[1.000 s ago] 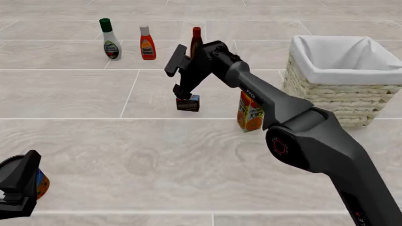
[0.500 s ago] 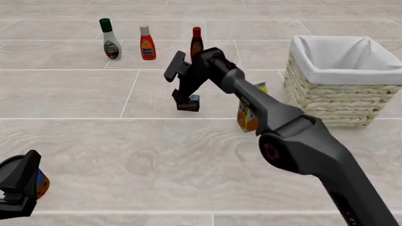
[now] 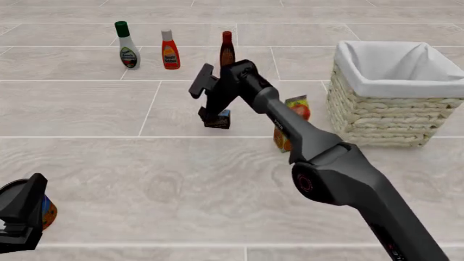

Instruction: Pick the chocolate pudding and place it in the basket.

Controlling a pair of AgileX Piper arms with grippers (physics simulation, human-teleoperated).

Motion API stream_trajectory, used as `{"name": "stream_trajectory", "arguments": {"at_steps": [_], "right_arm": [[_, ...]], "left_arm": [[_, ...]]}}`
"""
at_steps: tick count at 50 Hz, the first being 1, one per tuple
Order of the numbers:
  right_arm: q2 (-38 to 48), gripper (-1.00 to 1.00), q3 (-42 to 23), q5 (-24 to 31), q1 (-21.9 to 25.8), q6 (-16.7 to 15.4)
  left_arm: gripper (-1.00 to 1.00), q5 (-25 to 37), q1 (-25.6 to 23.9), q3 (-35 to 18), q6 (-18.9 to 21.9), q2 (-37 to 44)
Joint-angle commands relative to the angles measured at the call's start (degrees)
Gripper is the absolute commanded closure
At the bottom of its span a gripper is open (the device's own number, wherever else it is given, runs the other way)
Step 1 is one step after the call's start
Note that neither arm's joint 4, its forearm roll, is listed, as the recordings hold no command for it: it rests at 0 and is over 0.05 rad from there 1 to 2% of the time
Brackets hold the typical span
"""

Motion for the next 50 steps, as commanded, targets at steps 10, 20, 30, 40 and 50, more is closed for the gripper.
{"name": "stream_trajectory", "arguments": {"at_steps": [10,20,30,40,50], "right_arm": [[2.32,-1.00,-2.61,1.51,-1.16,0.09],[2.98,-1.00,-2.63,1.60,-1.32,0.28],[3.48,-1.00,-2.72,1.72,-1.53,0.43],[4.07,-1.00,-2.83,1.85,-1.92,0.28],[4.71,-1.00,-2.84,1.53,-1.99,0.34]], "left_arm": [[-1.00,-0.13,0.07,0.13,0.03,0.01],[-1.00,-0.14,0.07,0.13,0.05,0.00],[-1.00,-0.13,0.07,0.13,0.04,0.00],[-1.00,-0.13,0.07,0.13,0.04,0.00],[-1.00,-0.13,0.07,0.13,0.04,0.00]]}}
